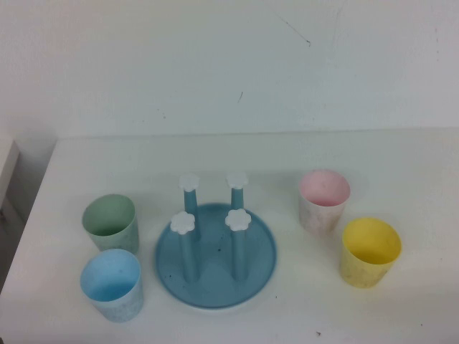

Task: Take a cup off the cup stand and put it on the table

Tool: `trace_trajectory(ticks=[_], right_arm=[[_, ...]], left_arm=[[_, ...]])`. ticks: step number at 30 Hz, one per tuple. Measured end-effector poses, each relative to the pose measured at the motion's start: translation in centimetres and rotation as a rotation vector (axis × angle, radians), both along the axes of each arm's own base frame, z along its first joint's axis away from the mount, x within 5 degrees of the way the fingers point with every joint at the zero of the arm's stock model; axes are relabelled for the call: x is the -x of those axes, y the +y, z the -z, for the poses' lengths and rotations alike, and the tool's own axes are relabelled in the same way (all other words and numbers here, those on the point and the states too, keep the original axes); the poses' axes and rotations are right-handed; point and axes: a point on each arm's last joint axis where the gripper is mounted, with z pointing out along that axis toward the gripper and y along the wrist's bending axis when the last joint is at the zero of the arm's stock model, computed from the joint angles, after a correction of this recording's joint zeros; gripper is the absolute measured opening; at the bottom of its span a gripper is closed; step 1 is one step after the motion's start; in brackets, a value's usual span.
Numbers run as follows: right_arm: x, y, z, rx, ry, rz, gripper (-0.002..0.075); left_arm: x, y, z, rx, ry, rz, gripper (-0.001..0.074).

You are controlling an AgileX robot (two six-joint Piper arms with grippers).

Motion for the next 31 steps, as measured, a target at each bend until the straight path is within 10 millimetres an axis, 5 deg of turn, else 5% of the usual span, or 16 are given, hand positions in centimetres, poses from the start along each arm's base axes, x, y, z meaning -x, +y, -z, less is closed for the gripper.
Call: trace_trajectory(ticks=[31], right_arm=[[0.00, 0.00, 0.00, 0.000, 0.000, 0.000, -0.0001]], left_arm=[[-0.02, 0.19, -0.05, 0.000, -0.001, -0.037, -0.0002]])
